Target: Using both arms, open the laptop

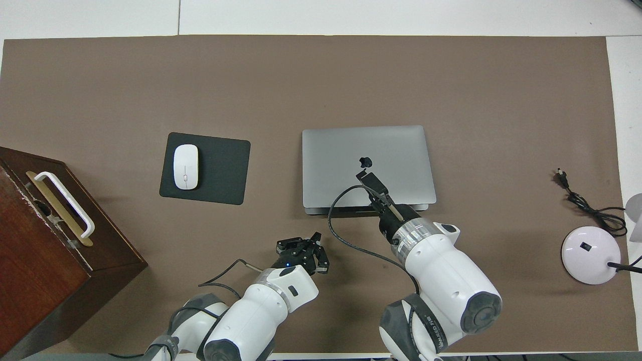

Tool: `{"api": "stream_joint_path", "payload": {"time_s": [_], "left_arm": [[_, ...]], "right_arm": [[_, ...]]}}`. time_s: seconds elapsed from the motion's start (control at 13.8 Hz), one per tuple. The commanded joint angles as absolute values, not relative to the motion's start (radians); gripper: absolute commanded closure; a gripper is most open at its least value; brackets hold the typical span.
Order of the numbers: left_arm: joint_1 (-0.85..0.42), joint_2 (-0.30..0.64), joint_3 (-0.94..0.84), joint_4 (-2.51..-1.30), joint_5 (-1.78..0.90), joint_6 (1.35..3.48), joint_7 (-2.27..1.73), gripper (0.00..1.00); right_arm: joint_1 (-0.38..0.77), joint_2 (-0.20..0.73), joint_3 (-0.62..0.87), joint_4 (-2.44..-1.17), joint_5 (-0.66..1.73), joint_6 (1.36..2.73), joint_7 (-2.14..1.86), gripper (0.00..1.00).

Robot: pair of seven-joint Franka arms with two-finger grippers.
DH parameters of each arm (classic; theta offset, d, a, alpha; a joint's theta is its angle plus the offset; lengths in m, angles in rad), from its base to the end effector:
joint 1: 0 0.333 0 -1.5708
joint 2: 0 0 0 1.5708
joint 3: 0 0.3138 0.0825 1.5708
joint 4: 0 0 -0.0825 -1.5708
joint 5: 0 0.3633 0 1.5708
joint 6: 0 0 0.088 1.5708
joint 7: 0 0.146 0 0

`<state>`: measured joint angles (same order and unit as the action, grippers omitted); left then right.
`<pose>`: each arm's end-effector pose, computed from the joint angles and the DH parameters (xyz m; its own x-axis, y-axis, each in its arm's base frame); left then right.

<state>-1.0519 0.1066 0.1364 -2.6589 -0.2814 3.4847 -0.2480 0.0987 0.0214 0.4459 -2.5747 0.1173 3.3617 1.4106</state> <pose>0.3239 -0.3605 0.2759 0.7660 -0.2088 0.6080 -0.4312 -0.8683 0.2451 0.4452 0.2535 0.3334 0.5305 -0.8467 0.0408 -0.5960 -0.4069 -0.6922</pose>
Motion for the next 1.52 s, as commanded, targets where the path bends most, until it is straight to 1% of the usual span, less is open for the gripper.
{"api": "stream_joint_path", "payload": {"time_s": [0.0, 0.29, 0.58, 0.72, 1.01, 1.23, 1.45], "left_arm": [[-1.026, 0.149, 0.132, -2.619, -0.291, 3.504, -0.244, 1.00], [-0.999, 0.190, 0.132, -2.576, -0.285, 3.502, -0.235, 1.00], [-0.971, 0.228, 0.132, -2.534, -0.282, 3.502, -0.233, 1.00], [-0.969, 0.232, 0.132, -2.530, -0.281, 3.502, -0.230, 1.00], [-0.917, 0.267, 0.130, -2.500, -0.186, 3.504, -0.219, 1.00], [-0.911, 0.268, 0.132, -2.493, -0.170, 3.504, -0.219, 1.00], [-0.855, 0.275, 0.130, -2.493, -0.054, 3.504, -0.219, 1.00]], "right_arm": [[0.091, 0.046, 0.451, -2.563, 0.140, 3.393, 1.371, 0.00], [0.092, 0.043, 0.453, -2.565, 0.140, 3.392, 1.374, 0.00], [0.092, 0.064, 0.451, -2.556, 0.140, 3.393, 1.356, 0.00], [0.089, 0.071, 0.449, -2.546, 0.140, 3.387, 1.351, 0.00], [0.084, 0.086, 0.449, -2.540, 0.140, 3.392, 1.339, 0.00], [0.089, 0.071, 0.456, -2.554, 0.141, 3.396, 1.351, 0.00], [0.098, 0.042, 0.459, -2.582, 0.141, 3.413, 1.388, 0.00]]}}
